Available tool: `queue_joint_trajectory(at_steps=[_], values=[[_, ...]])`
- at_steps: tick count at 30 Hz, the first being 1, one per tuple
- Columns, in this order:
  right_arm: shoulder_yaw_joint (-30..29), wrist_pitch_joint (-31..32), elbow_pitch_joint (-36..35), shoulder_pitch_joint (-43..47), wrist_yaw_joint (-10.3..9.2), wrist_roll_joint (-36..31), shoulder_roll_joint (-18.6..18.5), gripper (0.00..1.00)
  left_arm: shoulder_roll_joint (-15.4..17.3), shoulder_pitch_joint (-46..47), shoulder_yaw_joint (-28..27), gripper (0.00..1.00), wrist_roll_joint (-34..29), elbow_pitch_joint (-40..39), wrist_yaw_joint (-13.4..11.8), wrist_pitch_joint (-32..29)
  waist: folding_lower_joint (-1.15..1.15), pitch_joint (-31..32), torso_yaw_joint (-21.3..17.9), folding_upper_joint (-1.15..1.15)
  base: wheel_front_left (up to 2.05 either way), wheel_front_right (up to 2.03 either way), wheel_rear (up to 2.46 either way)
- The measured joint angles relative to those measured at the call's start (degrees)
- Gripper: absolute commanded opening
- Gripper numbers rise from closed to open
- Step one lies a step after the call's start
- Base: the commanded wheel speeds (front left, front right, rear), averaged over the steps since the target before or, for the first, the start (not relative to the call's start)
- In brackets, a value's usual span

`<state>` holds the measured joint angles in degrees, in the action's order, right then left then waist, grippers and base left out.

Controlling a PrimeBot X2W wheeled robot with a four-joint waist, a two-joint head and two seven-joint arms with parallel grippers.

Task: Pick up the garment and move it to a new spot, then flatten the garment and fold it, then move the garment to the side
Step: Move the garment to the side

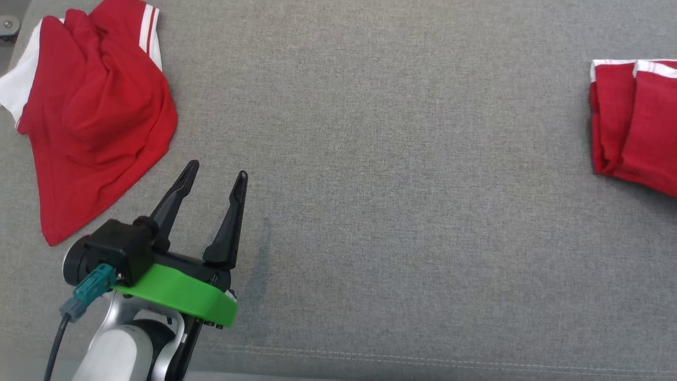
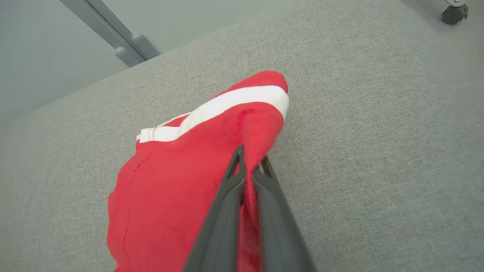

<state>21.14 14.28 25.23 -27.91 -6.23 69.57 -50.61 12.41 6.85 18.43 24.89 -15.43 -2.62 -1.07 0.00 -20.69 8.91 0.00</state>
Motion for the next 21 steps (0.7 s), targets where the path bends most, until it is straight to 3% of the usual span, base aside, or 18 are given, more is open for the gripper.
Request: queue_joint_trajectory(at_steps=[18, 19, 21], values=[[0.03, -0.63, 8.87, -6.38, -0.86, -8.26, -6.7, 0.0, -0.71, 1.05, 0.81, 1.0, -0.44, -1.92, -1.01, -2.52, 0.0, -4.5, 1.26, 0.0, 0.0, 0.0, 0.0], [0.08, -0.65, 9.03, -6.91, -0.86, -8.79, -6.86, 0.07, -0.77, 1.05, 0.65, 1.0, -0.44, -2.11, -1.12, -2.68, 0.0, -4.78, 1.27, 0.0, 0.0, 0.0, 0.0], [-0.02, -1.57, 9.83, -7.83, -0.87, -9.71, -6.84, 0.8, -0.96, 1.05, 0.46, 1.0, -0.44, -2.29, -1.53, -2.76, 0.0, -5.38, 1.26, 0.0, 0.0, 0.0, 0.0]])
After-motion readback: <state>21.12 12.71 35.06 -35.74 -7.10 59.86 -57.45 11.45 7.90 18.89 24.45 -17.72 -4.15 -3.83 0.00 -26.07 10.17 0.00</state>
